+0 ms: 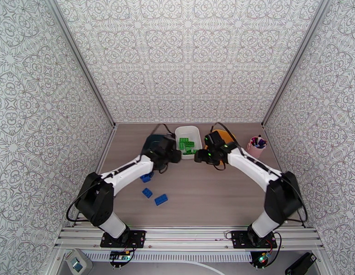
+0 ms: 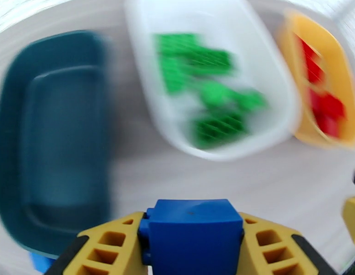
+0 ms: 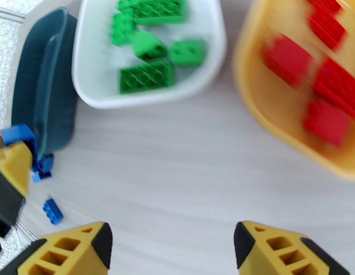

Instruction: Sort the legos into containers by color

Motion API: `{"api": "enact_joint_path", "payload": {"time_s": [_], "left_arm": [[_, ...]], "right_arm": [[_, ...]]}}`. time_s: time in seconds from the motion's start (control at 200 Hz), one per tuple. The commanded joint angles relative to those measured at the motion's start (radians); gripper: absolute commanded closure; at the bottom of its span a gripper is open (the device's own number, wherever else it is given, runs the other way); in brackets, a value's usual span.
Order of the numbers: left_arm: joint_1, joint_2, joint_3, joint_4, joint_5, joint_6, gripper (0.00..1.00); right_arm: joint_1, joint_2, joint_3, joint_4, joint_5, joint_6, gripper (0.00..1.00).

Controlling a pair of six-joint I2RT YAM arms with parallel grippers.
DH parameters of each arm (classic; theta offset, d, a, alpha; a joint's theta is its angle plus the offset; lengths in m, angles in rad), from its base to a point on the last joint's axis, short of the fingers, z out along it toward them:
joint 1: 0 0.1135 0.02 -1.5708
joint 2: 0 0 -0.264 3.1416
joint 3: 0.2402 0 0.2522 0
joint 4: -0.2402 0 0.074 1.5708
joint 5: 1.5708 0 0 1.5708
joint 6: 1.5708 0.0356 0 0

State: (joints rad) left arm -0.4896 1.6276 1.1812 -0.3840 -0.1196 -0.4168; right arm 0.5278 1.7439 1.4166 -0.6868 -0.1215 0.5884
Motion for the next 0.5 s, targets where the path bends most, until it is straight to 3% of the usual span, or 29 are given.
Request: {"api": "enact_joint_path", "payload": {"time_s": [0.0,0.08,0.135,0.495], "left_arm": [[0.083,-0.014,0.011,-0.053,-0.002,-0.017,0.39],[0.149,0.011,0.036,-0.075,0.027,-0.028,0.19],[0.176,0.013,0.041,-0.085,0.037,-0.035,0.11],[0.155,-0.212,-0.152,-0.128,0.058,-0.148,0.03]], "right_arm": [[0.004,0.087,0.115,0.015,-0.011,0.019,0.29],[0.004,0.159,0.197,0.004,-0.014,0.017,0.29],[0.004,0.215,0.258,-0.008,-0.015,0.013,0.29],[0.018,0.498,0.585,-0.14,-0.066,-0.013,0.29]]}}
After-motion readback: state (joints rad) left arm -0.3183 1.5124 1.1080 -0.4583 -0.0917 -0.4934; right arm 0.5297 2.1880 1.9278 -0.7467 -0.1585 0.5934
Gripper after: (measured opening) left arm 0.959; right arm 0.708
